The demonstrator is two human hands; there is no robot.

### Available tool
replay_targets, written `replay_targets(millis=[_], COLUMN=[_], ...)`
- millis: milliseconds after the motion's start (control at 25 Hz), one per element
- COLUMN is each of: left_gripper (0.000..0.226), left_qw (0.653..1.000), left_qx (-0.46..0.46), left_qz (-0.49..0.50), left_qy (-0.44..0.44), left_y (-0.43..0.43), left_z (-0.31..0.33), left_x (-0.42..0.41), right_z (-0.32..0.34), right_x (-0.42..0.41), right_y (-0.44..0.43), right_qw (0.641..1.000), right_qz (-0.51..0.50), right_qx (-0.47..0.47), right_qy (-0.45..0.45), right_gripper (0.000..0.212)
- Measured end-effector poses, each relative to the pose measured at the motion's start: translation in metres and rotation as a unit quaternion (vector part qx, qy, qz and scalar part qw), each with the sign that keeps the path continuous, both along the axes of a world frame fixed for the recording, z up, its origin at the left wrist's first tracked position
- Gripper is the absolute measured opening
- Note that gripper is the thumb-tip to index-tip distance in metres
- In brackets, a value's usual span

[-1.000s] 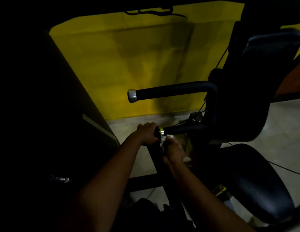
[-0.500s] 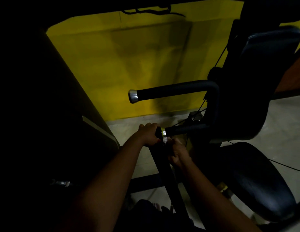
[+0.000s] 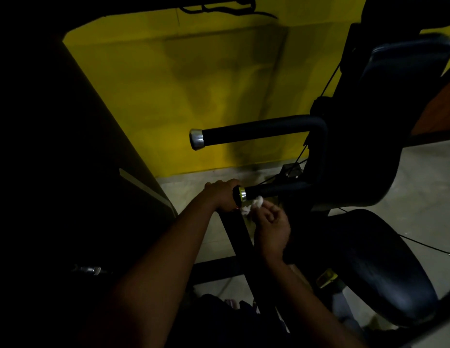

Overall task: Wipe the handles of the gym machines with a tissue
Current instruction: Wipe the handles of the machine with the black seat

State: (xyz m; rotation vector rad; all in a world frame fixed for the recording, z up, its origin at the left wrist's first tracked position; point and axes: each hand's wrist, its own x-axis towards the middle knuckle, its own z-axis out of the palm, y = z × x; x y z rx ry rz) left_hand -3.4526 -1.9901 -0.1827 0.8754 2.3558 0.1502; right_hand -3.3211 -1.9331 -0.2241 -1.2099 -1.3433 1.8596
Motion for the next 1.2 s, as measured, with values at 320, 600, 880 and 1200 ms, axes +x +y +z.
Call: replay_targets(millis=[320,600,880,1200], left_gripper=[0.066,0.062,0.064,0.067], left_qw=[1.0,0.999,1.0,1.0], left_qx=[-0.029,-0.043,-0.025,-0.019], left_qz=[-0.01,0.01,0.007,0.015], left_qy=[-0.005,0.0,-0.005,-0.016], left_y=[0.003,0.002,-0.001,-0.002], left_z=[0.009,0.012,0.01,0.012], left_x=[0.003,0.007,0.007,0.008], right_z=[-0.014,0.003,0.023,0.027], right_x=[-0.014,-0.032,-0.04,-0.029], right_y=[0.053,0.019,0.037,0.07], right_qw=[0.687,0.676,0.652,0.606], right_qz=[0.245,0.228,0.289,0.307], right_qx=[0.675,0.69,0.625,0.625], right_qy=[-0.113,-0.124,-0.318,-0.384], right_gripper=[0.043,0.035,0.015,0.026])
